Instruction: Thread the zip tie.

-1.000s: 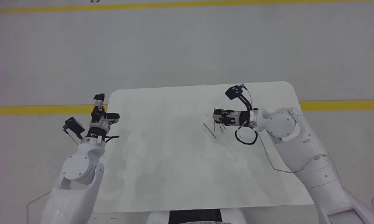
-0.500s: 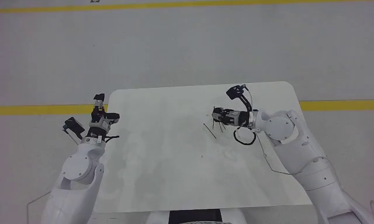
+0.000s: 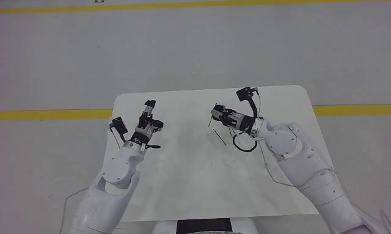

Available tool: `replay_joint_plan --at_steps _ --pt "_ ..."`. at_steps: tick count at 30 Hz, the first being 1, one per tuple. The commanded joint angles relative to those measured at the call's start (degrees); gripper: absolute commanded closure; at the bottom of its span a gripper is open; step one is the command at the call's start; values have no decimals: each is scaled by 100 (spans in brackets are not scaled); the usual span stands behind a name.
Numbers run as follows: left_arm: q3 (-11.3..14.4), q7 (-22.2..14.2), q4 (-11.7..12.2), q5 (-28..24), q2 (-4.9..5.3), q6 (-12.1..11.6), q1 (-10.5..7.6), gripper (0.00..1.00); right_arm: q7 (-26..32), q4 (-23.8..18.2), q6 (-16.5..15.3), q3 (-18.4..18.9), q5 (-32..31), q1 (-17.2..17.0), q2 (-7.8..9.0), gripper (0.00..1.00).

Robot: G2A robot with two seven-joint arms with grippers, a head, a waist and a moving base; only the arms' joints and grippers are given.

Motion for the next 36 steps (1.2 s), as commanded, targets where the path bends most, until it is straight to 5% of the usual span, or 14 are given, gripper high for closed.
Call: replay_joint_plan --at_steps 1,13,16,19,26,36 --pt "12 -12 2 -19 -2 -8 -5 0 5 25 0 -38 32 28 -1 100" --pt "40 1 1 -25 -9 -67 -9 0 -106 26 51 -43 42 -4 -11 100" --pt "243 -54 53 -323 -62 -488 8 0 -795 40 163 -100 199 -90 -84 100" --pt "377 -272 234 -94 -74 -1059 13 0 -1324 139 91 -214 452 -122 -170 100" --pt "667 -340 593 -458 -167 -2085 -5 0 -1652 317 0 -518 1401 -36 -358 100" --pt "747 -502 548 -641 -204 -2085 -37 0 -1442 556 0 -702 1505 89 -429 100"
